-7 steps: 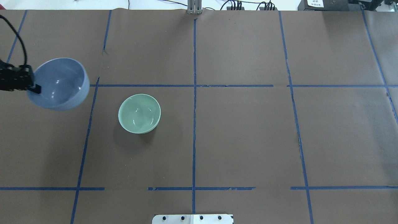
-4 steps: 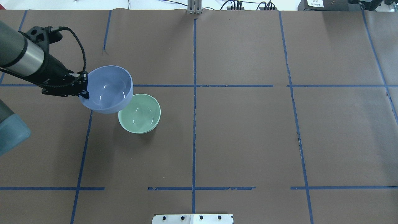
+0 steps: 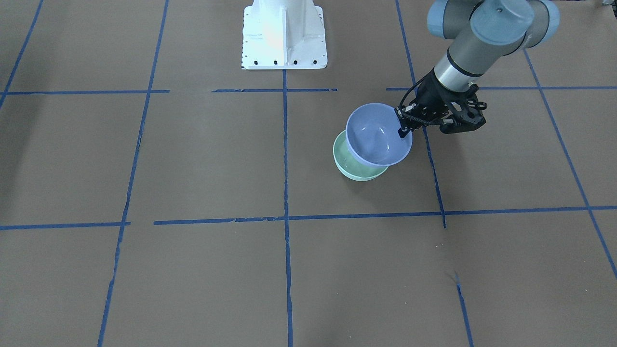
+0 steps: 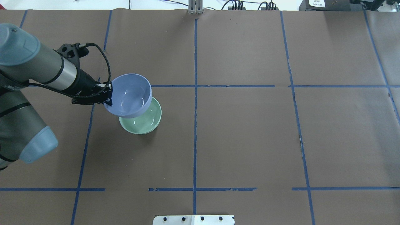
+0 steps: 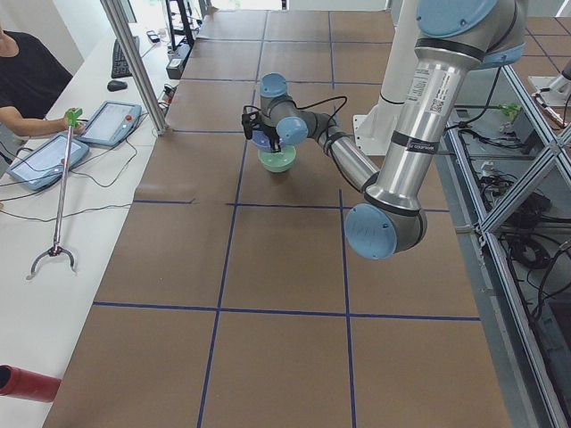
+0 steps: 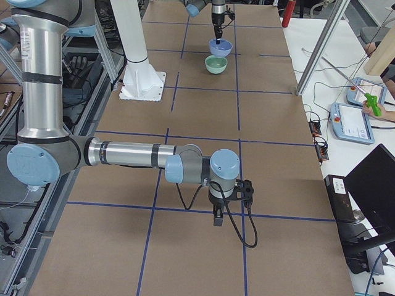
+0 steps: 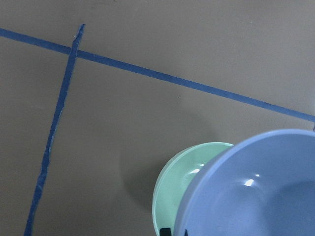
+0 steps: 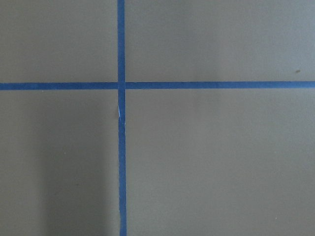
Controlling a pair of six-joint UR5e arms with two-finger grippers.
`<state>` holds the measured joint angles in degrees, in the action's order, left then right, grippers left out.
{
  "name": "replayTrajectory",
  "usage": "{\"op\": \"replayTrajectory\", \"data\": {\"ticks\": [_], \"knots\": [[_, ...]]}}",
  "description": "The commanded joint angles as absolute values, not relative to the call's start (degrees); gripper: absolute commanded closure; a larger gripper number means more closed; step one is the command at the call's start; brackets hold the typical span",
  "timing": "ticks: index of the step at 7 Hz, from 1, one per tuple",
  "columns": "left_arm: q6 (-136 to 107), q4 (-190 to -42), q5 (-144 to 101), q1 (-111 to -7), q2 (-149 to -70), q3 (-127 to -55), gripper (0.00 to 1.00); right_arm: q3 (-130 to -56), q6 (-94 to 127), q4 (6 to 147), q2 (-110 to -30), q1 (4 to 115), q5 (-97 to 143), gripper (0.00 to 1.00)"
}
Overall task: Stack blue bowl on green bowl
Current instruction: 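Carry the blue bowl with the left gripper over the green bowl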
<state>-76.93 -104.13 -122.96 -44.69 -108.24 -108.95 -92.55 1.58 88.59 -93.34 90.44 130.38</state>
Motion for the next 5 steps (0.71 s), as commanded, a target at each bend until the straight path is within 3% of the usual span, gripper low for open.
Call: {"op": "replayTrajectory", "data": {"ticks": [1, 5], "knots": [[-78.2, -107.2, -121.3, -42.3, -108.3, -106.4, 1.00, -92.5, 1.6, 88.6, -93.3, 90.4, 130.3, 0.00], [-78.2, -107.2, -121.2, -41.8, -108.0, -106.4, 1.00, -92.5, 1.6, 88.7, -93.3, 90.4, 130.4, 0.00]]}}
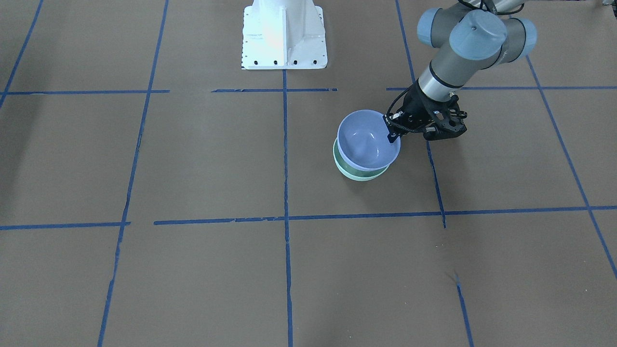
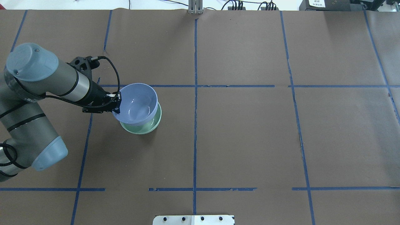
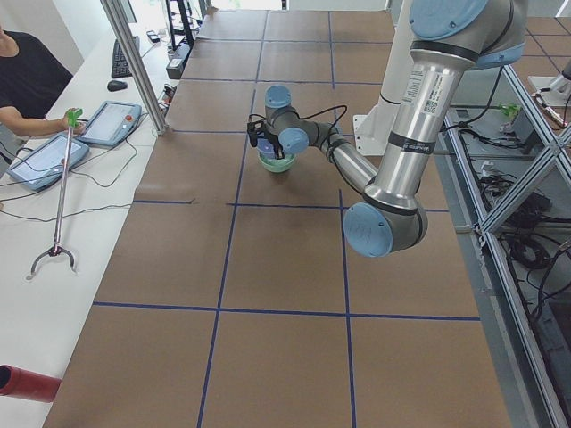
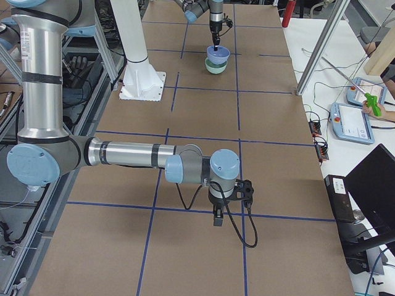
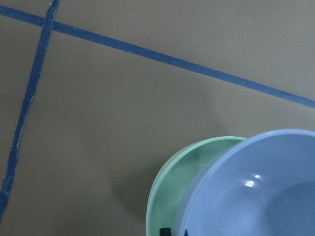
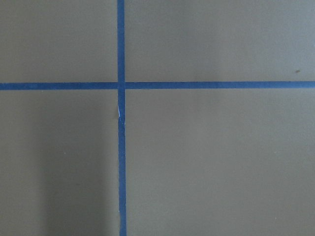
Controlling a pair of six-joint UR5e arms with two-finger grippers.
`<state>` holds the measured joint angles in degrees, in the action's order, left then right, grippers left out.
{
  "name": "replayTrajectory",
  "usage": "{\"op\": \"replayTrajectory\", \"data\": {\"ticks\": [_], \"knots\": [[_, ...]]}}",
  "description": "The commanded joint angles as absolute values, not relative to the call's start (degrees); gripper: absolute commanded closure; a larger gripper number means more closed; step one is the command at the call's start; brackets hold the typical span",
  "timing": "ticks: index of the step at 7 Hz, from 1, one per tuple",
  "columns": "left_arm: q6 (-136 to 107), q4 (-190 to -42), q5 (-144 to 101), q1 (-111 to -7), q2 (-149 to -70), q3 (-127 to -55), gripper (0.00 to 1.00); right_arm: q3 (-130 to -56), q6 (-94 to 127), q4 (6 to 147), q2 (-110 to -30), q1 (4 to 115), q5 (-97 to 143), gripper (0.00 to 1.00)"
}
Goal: Stack blue bowl on green bowl
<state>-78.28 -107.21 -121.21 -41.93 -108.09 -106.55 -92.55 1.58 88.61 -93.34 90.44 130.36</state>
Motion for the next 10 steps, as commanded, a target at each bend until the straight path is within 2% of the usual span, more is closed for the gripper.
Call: {"op": "replayTrajectory", "data": {"ticks": [1, 2, 3, 5, 7, 10], "knots": [[-78.1, -107.2, -121.2, -41.8, -108.0, -106.4, 1.00, -92.5, 1.6, 88.7, -93.3, 90.4, 130.3, 0.00], [-77.4, -107.4, -121.3, -41.8, -108.0, -106.3, 0.54, -92.5, 1.6, 88.7, -93.3, 90.4, 130.3, 0.00], [-77.0, -108.4, -121.3, -41.8, -107.9, -105.7, 0.01, -92.5, 1.6, 88.6, -93.3, 90.4, 130.4, 0.00], [-77.0, -110.8, -121.3, -41.9, -107.5, -105.5, 0.00, -92.5, 1.6, 88.6, -93.3, 90.4, 130.4, 0.00], [-74.3, -110.0, -121.6, -43.5, -107.4, -108.8, 0.00, -92.5, 1.6, 88.6, -93.3, 90.4, 130.4, 0.00], [-44.7, -95.7, -121.8, -54.7, -107.2, -111.7, 0.00, -92.5, 1.6, 88.6, -93.3, 90.4, 130.4, 0.00]]}}
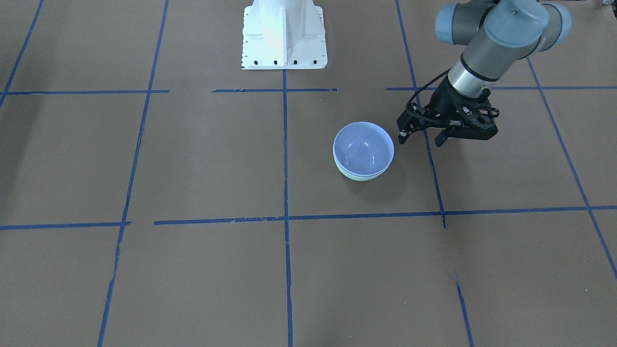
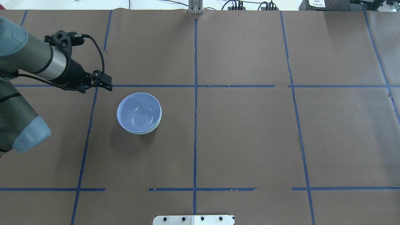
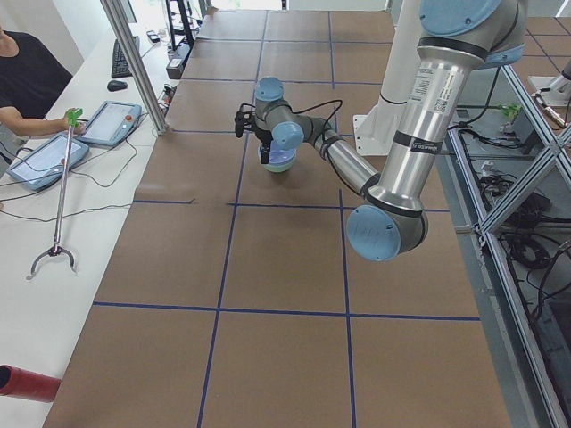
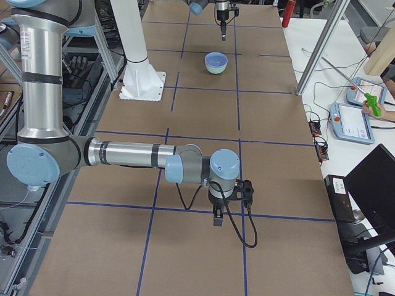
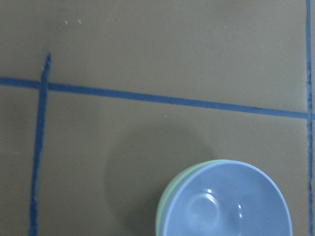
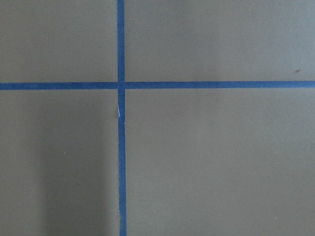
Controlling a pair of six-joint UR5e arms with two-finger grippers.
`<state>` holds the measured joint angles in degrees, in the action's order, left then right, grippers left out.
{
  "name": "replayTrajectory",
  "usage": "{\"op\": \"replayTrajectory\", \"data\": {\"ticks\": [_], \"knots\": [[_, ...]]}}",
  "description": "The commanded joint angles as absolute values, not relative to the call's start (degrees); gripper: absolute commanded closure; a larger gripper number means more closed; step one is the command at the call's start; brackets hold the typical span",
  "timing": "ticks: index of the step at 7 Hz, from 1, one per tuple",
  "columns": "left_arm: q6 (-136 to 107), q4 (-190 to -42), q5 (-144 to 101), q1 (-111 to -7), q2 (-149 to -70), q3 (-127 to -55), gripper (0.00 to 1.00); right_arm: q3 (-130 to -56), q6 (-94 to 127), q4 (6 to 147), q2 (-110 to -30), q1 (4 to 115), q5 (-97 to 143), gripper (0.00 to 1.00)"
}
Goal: Stack blue bowl on green bowl
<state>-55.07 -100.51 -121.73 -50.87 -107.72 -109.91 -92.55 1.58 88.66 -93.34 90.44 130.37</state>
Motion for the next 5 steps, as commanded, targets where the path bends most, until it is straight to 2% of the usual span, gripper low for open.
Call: {"op": "replayTrajectory", "data": {"ticks": [1, 2, 4, 5], "knots": [[-37.9, -95.6, -121.9, -59.2, -104.5, -111.7, 0.00, -92.5, 1.6, 88.7, -93.3, 90.4, 130.4, 0.00], [-27.4, -95.5, -122.5, -64.2, -102.2, -111.1, 0.00, -92.5, 1.6, 88.7, -93.3, 90.4, 130.3, 0.00], [-11.2, -95.5, -128.6, -74.2, -98.5, -104.8, 0.00, -92.5, 1.6, 88.6, -93.3, 90.4, 130.3, 0.00], [-5.0, -96.0, -131.6, -79.0, -93.4, -104.2, 0.00, -92.5, 1.6, 88.6, -93.3, 90.4, 130.4, 0.00]]}}
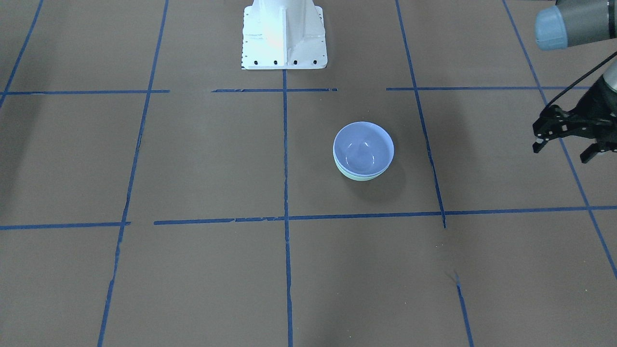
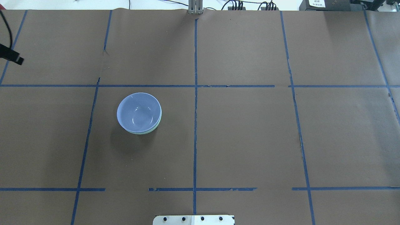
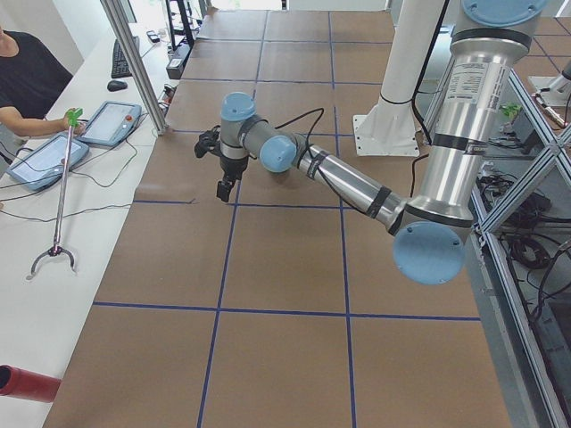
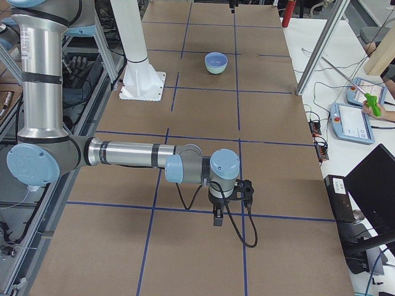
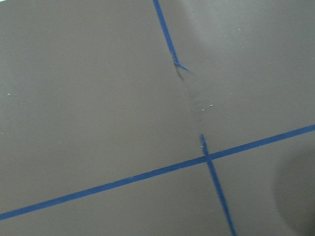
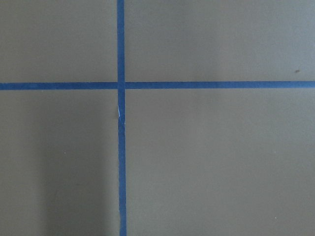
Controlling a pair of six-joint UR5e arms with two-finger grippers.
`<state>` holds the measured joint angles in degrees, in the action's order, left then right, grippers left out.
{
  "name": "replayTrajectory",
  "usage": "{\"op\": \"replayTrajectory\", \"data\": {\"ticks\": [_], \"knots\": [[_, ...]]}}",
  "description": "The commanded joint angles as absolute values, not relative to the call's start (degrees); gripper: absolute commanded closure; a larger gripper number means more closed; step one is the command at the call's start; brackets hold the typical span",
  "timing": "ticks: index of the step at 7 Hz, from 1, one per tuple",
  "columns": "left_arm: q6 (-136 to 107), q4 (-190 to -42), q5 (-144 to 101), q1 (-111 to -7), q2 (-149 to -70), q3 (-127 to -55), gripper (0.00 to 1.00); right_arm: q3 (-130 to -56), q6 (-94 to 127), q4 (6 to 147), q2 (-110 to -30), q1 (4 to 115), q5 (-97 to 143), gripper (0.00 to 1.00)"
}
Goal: Stack blue bowl on green bowl
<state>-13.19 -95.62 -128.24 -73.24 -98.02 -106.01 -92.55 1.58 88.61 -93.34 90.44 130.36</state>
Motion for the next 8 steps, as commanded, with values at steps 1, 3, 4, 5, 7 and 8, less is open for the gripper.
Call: {"op": "replayTrajectory", "data": {"ticks": [1, 3, 4, 5, 7, 8], "knots": [[-3.1, -95.0, -132.8, -83.4, -92.1, -102.3, 0.00, -92.5, 1.6, 88.7, -93.3, 90.4, 130.4, 0.00], [4.3, -95.1, -133.1, -90.6, -89.0, -95.7, 0.00, -92.5, 1.6, 88.6, -93.3, 90.4, 130.3, 0.00], [5.5, -95.0, -133.1, -92.0, -87.0, -95.2, 0.00, -92.5, 1.6, 88.6, -93.3, 90.4, 130.3, 0.00], [5.5, -94.6, -133.1, -92.6, -85.5, -95.4, 0.00, -92.5, 1.6, 88.6, -93.3, 90.4, 130.3, 0.00], [5.4, -90.0, -133.0, -92.6, -85.3, -95.4, 0.00, -92.5, 1.6, 88.6, -93.3, 90.4, 130.3, 0.00], [5.4, -90.0, -133.0, -92.5, -84.8, -95.4, 0.00, -92.5, 1.6, 88.7, -93.3, 90.4, 130.3, 0.00]]}}
